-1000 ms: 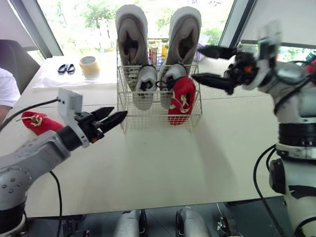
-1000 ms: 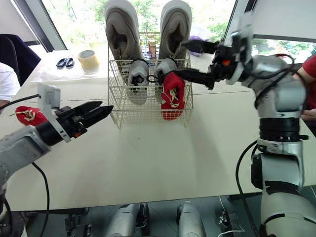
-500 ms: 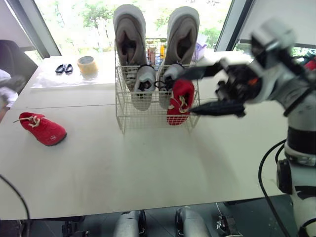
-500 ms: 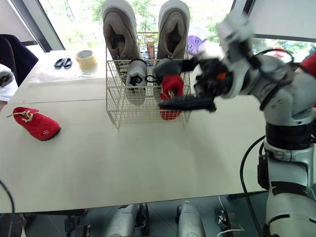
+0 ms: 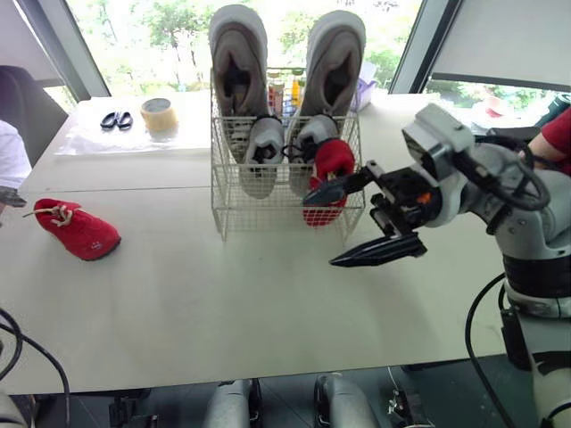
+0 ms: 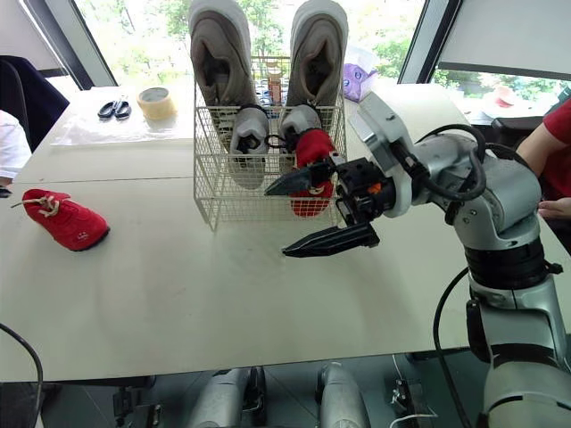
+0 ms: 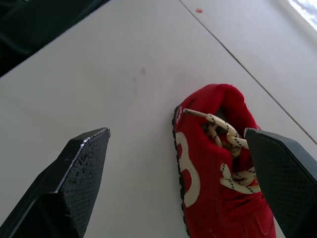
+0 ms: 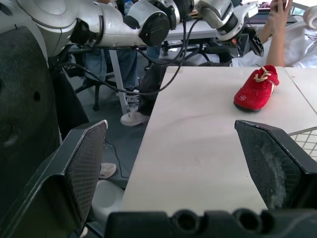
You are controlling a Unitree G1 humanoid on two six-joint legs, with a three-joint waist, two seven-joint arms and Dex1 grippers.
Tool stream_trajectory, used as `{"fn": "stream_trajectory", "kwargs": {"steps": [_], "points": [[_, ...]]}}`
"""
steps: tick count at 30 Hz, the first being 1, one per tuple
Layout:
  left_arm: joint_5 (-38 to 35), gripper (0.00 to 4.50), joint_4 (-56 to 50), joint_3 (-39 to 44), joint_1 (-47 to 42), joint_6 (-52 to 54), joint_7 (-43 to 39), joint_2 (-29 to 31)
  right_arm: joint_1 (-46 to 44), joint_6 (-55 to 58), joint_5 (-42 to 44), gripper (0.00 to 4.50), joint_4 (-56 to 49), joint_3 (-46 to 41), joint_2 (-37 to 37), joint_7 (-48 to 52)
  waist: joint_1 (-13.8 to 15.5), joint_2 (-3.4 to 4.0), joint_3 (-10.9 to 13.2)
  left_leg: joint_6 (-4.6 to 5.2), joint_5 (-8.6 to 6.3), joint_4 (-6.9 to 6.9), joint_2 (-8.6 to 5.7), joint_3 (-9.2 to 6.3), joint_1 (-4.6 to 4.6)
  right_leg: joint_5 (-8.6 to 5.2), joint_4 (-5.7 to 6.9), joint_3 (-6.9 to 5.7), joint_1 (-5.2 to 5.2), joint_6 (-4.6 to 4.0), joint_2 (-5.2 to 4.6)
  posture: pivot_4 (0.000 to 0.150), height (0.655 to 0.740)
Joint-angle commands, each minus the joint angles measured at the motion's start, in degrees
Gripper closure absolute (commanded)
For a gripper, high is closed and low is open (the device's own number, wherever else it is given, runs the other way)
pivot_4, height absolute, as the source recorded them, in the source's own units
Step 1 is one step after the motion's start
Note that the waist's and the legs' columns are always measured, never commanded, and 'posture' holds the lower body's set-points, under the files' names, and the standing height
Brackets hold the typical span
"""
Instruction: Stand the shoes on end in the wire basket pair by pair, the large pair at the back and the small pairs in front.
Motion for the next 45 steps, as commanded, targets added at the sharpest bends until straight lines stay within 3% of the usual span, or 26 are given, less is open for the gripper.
{"fn": "stream_trajectory", "kwargs": {"steps": [1,4,10,12,18,21,23,27,31,36,38,40,45], "points": [[7.2,0.02,8.2,-2.9,-2.8,-8.7,-4.9,-1.2,-0.7,1.5,3.6,0.00,-3.3,-3.9,-1.3,-1.7,0.0,-0.01,0.0,0.00,0.00,0.00,0.00,0.03,0.01,0.01,0.00,0.00,0.00,-0.01,0.00,0.150,0.7351],[10.7,0.80,14.2,-3.8,-6.0,-13.8,-7.0,-2.8,-0.8,2.1,4.3,0.00,-4.0,-4.7,-1.9,-3.1,0.0,-0.10,0.0,0.00,-0.01,0.00,0.00,0.04,0.00,0.01,-0.01,0.00,-0.02,-0.02,0.00,0.150,0.7351],[17.5,3.73,19.0,-6.5,-10.1,-18.1,-11.3,-4.1,0.6,2.7,4.8,0.00,-5.4,-5.7,-2.8,-5.7,-0.2,-0.25,0.0,0.06,-0.04,0.00,0.04,0.05,-0.01,0.02,-0.02,0.00,-0.06,-0.02,-0.04,0.150,0.7351],[18.5,4.41,19.6,-6.2,-10.6,-18.2,-12.1,-4.1,1.3,2.7,5.0,0.00,-5.9,-6.0,-3.1,-6.5,-0.2,-0.25,0.0,0.11,-0.02,-0.01,0.04,0.09,-0.01,0.02,-0.01,0.00,-0.08,-0.02,-0.05,0.150,0.7351],[18.3,4.41,16.2,-3.9,-15.6,-16.8,-12.0,-4.0,1.9,3.0,5.3,0.00,-5.9,-7.1,-4.3,-8.0,-0.1,-0.38,0.0,0.25,-0.05,0.03,0.08,0.08,-0.01,0.02,0.01,0.00,-0.07,-0.03,-0.05,0.150,0.7351],[18.3,4.41,4.1,-5.5,-20.8,-12.9,-11.3,-5.8,0.8,4.5,6.3,0.00,-4.0,-8.3,-5.7,-9.0,0.6,-0.80,0.0,0.17,-0.03,0.28,0.12,-0.13,-0.40,0.03,0.04,-0.28,-0.17,-0.03,-0.04,0.150,0.7351],[14.2,4.41,-5.6,-2.6,-24.1,-2.5,-9.1,-7.9,-1.1,7.8,9.2,0.00,-2.2,-10.1,-6.1,-11.6,1.0,-0.98,0.1,0.11,-0.01,0.41,0.15,-0.20,-0.76,0.11,0.03,-0.30,-0.46,-0.13,-0.07,0.150,0.7351],[7.7,4.41,-34.6,1.5,-21.6,7.3,-8.0,-14.1,-3.6,10.5,11.3,0.00,0.2,-12.2,-7.3,-13.8,1.1,-0.97,0.1,0.43,-0.03,0.43,0.04,-0.11,-0.79,0.19,-0.03,-0.17,-0.47,-0.06,-0.21,0.150,0.7351],[3.9,4.41,-58.6,2.3,-15.3,1.1,-9.0,-22.7,-4.5,9.2,9.1,0.00,2.5,-11.4,-7.7,-13.2,1.1,-0.94,0.0,0.37,0.02,0.41,0.07,-0.08,-0.68,0.19,0.05,-0.20,-0.44,-0.03,-0.15,0.150,0.7351],[-1.2,4.41,-78.1,0.3,-6.6,-6.8,-10.2,-36.4,-5.0,7.7,6.3,0.00,4.1,-9.5,-8.4,-11.4,1.2,-0.93,0.1,0.25,0.12,0.41,0.05,-0.09,-0.45,0.19,0.14,-0.22,-0.22,-0.04,-0.03,0.150,0.7351],[-3.2,4.41,-82.5,-0.7,-3.8,-10.3,-9.4,-42.4,-5.5,7.8,5.8,0.00,5.1,-9.5,-8.7,-10.8,1.2,-0.94,0.1,0.26,0.11,0.40,0.04,-0.11,-0.32,0.19,0.09,-0.21,-0.08,-0.04,-0.04,0.150,0.7351],[-0.1,4.41,-84.6,-7.1,-0.6,-14.0,-13.6,-42.0,-6.1,7.8,5.2,0.00,6.1,-9.2,-8.7,-10.3,1.2,-0.93,0.1,0.27,0.11,0.41,0.04,-0.12,-0.28,0.20,0.08,-0.22,-0.04,-0.04,-0.03,0.150,0.7351],[7.5,4.41,-84.1,-15.8,3.7,-23.6,-13.2,-46.2,-6.2,8.1,4.1,0.00,6.5,-9.5,-9.8,-9.6,1.3,-0.92,0.0,0.29,0.10,0.41,0.02,-0.02,-0.09,0.19,0.06,-0.22,0.17,-0.05,-0.01,0.150,0.7351]]}}
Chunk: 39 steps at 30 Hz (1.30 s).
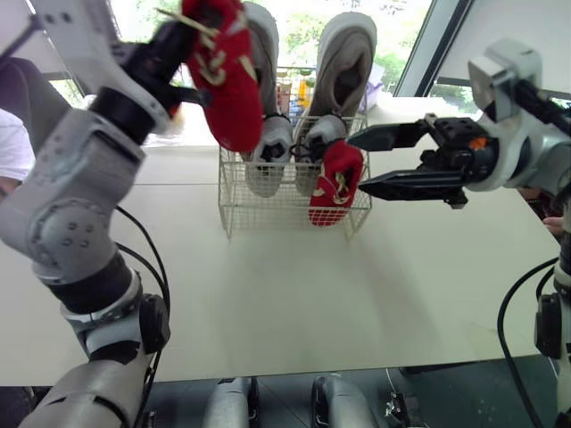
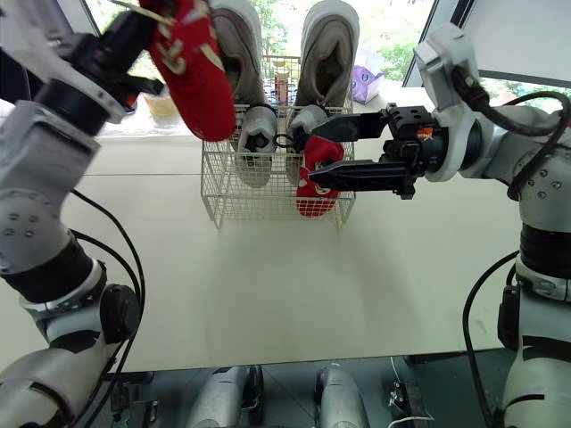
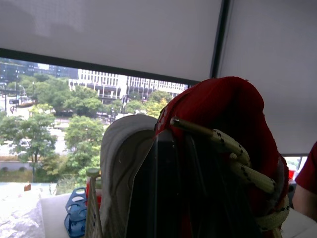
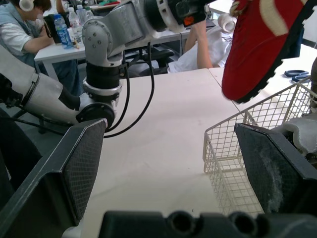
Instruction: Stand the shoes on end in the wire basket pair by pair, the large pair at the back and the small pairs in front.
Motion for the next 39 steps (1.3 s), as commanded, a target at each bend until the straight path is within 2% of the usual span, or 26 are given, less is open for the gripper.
{"fn": "stream_trajectory", "kwargs": {"steps": [1,4,15,20,24,28,31,36,39], "points": [[5.3,4.41,-1.8,-4.4,1.4,-7.5,0.6,-1.9,-1.0,-0.3,-0.3,0.00,-0.8,-1.7,-2.1,0.3,0.0,0.00,0.0,0.01,-0.01,0.00,0.00,-0.03,0.00,0.00,-0.01,0.00,0.00,0.00,0.00,0.150,0.7351],[8.3,4.41,-1.7,-5.4,4.5,-11.0,3.7,-5.4,-0.1,1.4,1.2,0.00,-2.3,-3.3,-2.6,-1.1,0.0,0.01,0.0,0.05,-0.03,0.00,0.01,-0.09,0.00,0.00,-0.03,0.01,0.00,0.00,-0.02,0.150,0.7351],[20.5,4.41,-1.2,-12.3,17.6,-20.8,2.5,-6.3,1.5,3.3,2.2,0.00,-5.3,-4.3,-3.4,-3.9,0.0,0.04,0.0,0.11,-0.06,0.00,0.06,-0.09,0.03,0.00,-0.04,0.01,0.01,-0.01,-0.04,0.150,0.7351],[27.2,4.41,-1.2,-18.1,25.4,-26.0,1.7,-6.8,1.4,2.7,2.1,0.00,-5.7,-3.7,-2.7,-4.5,0.0,0.06,0.0,0.39,-0.23,0.01,0.09,-0.10,0.04,0.00,-0.05,0.01,0.04,-0.02,-0.07,0.150,0.7351],[29.5,4.41,-1.7,-19.9,31.1,-27.3,2.1,-7.9,-0.2,3.0,3.9,0.00,-6.1,-4.1,-1.3,-5.5,0.0,0.24,-0.1,0.45,-0.27,0.01,0.13,-0.10,0.10,0.00,-0.06,0.01,0.07,-0.03,-0.08,0.150,0.7351],[26.1,4.41,-3.5,-16.4,31.3,-22.1,2.9,-10.2,0.4,2.3,3.5,0.00,-5.9,-3.8,-1.3,-5.4,0.1,0.28,-0.2,0.48,-0.29,0.02,0.14,-0.15,0.13,-0.01,-0.08,0.01,0.15,-0.05,-0.10,0.150,0.7351],[20.2,3.39,-5.8,-12.9,31.8,-17.3,1.5,-11.0,1.2,1.4,2.8,0.00,-5.9,-3.5,-1.2,-4.9,-0.1,0.31,-0.2,0.52,-0.32,0.02,0.14,-0.15,0.16,-0.01,-0.11,0.01,0.17,-0.05,-0.12,0.150,0.7351],[11.6,1.01,-12.6,-11.2,34.3,-6.5,-2.9,-6.8,1.3,0.8,3.4,0.00,-6.9,-3.4,-0.3,-4.8,-0.1,0.32,-0.2,0.52,-0.32,0.02,0.14,-0.13,0.16,-0.01,-0.08,0.01,0.16,-0.04,-0.12,0.150,0.7351],[3.5,1.01,-17.7,-9.7,36.1,1.3,-5.8,-2.7,1.9,-0.1,2.7,0.00,-6.9,-2.9,0.1,-4.2,-0.1,0.33,-0.2,0.51,-0.31,0.02,0.14,-0.14,0.18,-0.01,-0.08,0.01,0.18,-0.04,-0.10,0.150,0.7351]]}}
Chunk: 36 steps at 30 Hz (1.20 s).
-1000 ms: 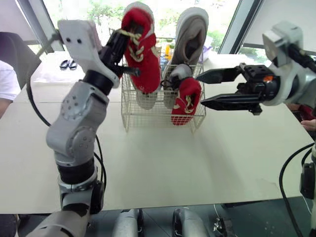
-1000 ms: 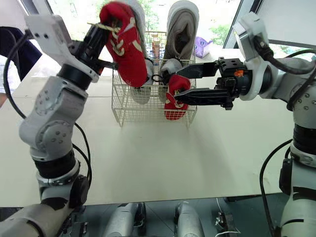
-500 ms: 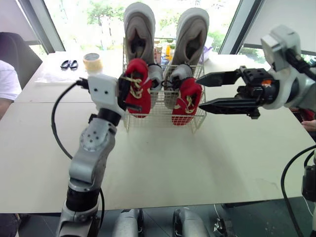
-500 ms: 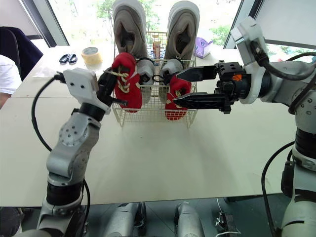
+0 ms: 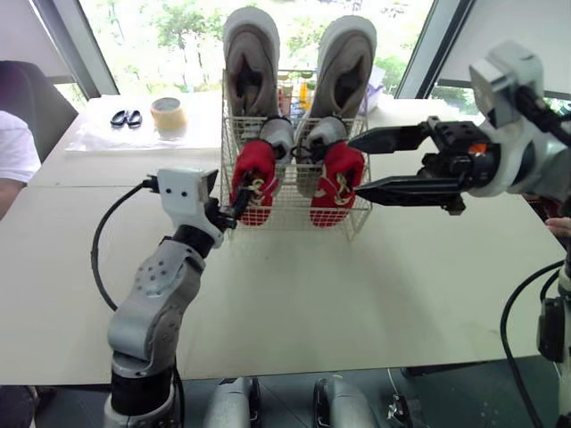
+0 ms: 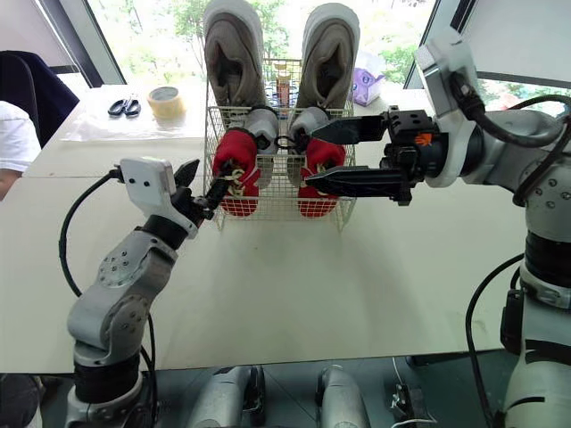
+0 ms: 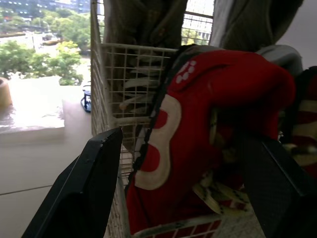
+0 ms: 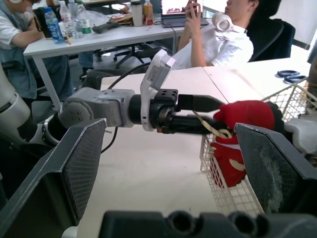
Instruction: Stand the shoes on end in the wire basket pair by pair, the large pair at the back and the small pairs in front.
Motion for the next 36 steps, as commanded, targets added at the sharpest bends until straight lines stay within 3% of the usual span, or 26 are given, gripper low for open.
{"fn": "stream_trajectory", "kwargs": {"steps": [1,7,10,14,18,22,27,36], "points": [[-10.3,1.01,-7.2,4.1,1.3,6.9,-2.2,1.8,0.0,-1.8,0.1,0.00,-1.0,-0.9,0.0,0.8,0.0,0.00,0.0,0.00,0.00,0.00,0.00,0.00,0.00,0.00,-0.01,0.00,0.00,0.00,0.00,0.150,0.7351],[-17.6,1.01,-6.1,20.4,-0.2,6.6,-1.3,8.2,1.4,-3.2,-0.3,0.00,1.0,-0.3,1.2,1.8,-0.1,0.01,0.0,-0.03,0.02,0.00,0.02,-0.03,0.06,0.00,0.00,0.00,0.03,-0.01,0.04,0.150,0.7351],[-21.9,1.01,-3.1,27.3,0.0,7.4,-5.4,15.5,2.7,-3.5,-0.6,0.00,1.6,-0.5,1.4,1.9,-0.1,0.04,0.0,-0.04,0.02,-0.01,0.00,-0.03,0.05,-0.01,-0.01,-0.01,0.04,-0.01,0.04,0.150,0.7351],[-39.4,1.01,-0.7,36.2,9.0,13.9,-13.9,24.6,7.0,-2.8,-1.2,0.00,-0.3,0.1,-0.9,3.3,-0.1,0.05,0.0,-0.08,0.01,-0.01,-0.01,0.03,0.05,-0.01,-0.07,0.00,0.06,0.00,-0.01,0.150,0.7351],[-43.6,1.01,0.2,38.8,20.6,17.6,-22.6,33.1,14.8,-3.8,-3.6,0.00,-4.7,3.2,-5.6,8.5,0.0,0.07,0.0,-0.21,-0.07,-0.02,-0.01,0.02,0.04,-0.14,-0.13,0.00,0.03,-0.22,-0.03,0.150,0.7351],[-37.0,1.01,-0.3,34.5,30.3,15.1,-33.5,39.4,20.7,-6.0,-7.9,0.00,-7.1,5.7,-7.6,8.6,-0.1,0.41,0.0,-0.30,-0.11,-0.08,0.00,0.09,0.06,-0.16,-0.16,0.04,-0.33,-0.29,-0.04,0.150,0.7351],[-28.0,1.01,2.6,26.6,32.9,9.5,-36.8,40.0,28.7,-9.4,-13.3,0.00,-10.4,7.4,-7.7,5.7,0.1,0.60,0.0,-0.33,-0.12,-0.36,0.01,0.12,0.05,-0.17,-0.42,0.05,-0.40,-0.43,-0.09,0.150,0.7351],[-27.9,1.01,5.0,22.7,28.6,7.9,-35.7,35.9,30.4,-9.0,-11.8,0.00,-12.0,5.8,-6.0,3.3,-0.1,0.65,0.0,-0.48,0.00,-0.95,0.02,0.32,0.09,-0.08,-0.86,0.19,-0.45,-0.55,-0.03,0.150,0.7351]]}}
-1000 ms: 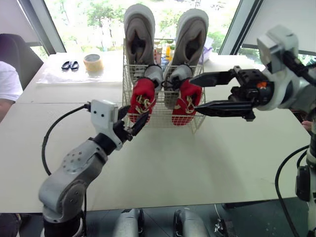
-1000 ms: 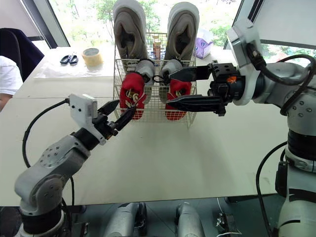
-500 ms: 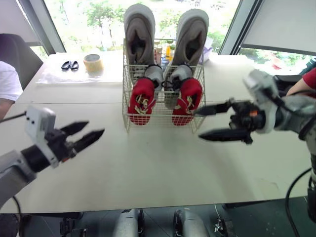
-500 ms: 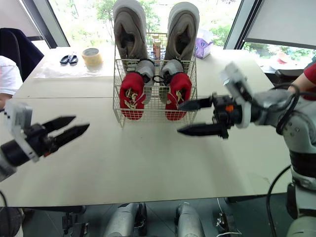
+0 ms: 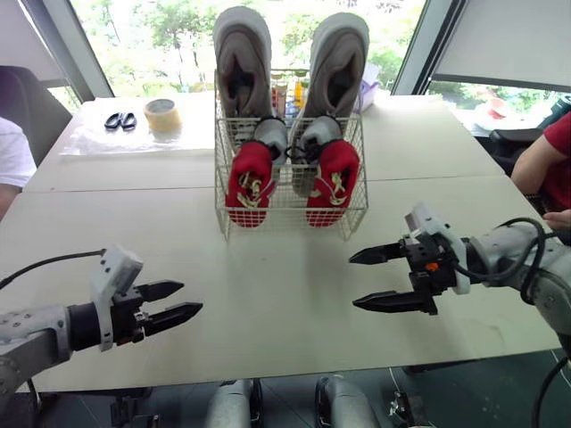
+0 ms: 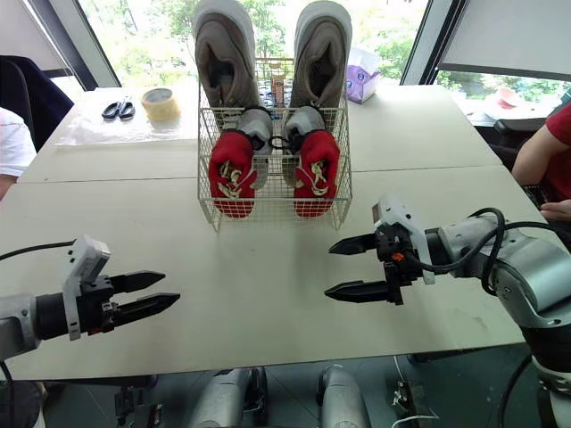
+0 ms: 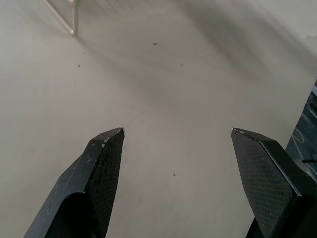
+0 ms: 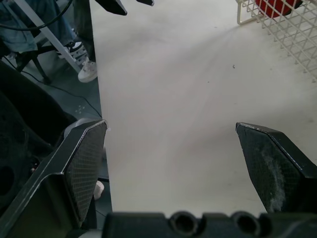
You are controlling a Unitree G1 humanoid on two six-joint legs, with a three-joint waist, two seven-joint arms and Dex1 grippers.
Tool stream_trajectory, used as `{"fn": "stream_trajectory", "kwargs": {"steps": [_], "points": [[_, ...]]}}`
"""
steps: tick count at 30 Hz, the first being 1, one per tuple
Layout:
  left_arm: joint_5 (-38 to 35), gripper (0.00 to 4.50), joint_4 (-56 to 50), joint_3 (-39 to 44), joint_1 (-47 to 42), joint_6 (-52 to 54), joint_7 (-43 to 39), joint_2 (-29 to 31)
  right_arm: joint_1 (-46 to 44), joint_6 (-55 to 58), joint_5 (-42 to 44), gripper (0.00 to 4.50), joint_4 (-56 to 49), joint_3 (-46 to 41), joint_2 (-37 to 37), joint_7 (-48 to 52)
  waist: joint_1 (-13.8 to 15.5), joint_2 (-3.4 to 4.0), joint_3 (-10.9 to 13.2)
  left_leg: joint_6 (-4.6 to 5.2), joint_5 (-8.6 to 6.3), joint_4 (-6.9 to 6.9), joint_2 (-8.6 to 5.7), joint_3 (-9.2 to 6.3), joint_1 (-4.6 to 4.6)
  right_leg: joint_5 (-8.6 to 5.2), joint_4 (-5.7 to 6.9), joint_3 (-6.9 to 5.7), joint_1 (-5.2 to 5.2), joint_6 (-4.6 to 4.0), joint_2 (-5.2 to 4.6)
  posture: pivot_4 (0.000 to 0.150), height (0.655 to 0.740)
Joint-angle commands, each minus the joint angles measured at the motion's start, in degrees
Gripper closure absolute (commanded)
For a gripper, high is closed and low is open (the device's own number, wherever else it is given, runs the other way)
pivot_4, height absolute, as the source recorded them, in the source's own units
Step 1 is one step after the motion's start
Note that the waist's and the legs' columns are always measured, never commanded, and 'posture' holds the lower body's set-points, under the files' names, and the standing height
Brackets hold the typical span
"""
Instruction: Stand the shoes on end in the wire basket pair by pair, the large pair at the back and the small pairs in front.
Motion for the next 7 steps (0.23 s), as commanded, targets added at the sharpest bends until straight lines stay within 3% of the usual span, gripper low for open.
{"fn": "stream_trajectory", "kwargs": {"steps": [1,7], "points": [[1.4,1.01,-0.8,-1.0,-0.9,-2.4,0.7,-1.2,0.2,-0.8,0.7,0.00,-1.7,-1.1,0.7,-0.4,0.0,0.00,0.0,0.00,0.01,0.00,0.00,0.00,-0.01,0.00,0.00,0.00,0.02,0.00,0.01,0.150,0.7351],[1.0,1.01,-0.5,-1.1,-2.9,-2.8,3.1,-3.4,-0.2,-1.1,0.0,0.00,-0.8,0.4,1.7,-0.2,0.2,-0.02,0.0,0.00,0.03,0.02,-0.01,-0.04,0.03,0.00,0.00,-0.03,0.07,0.00,0.02,0.150,0.7351]]}}
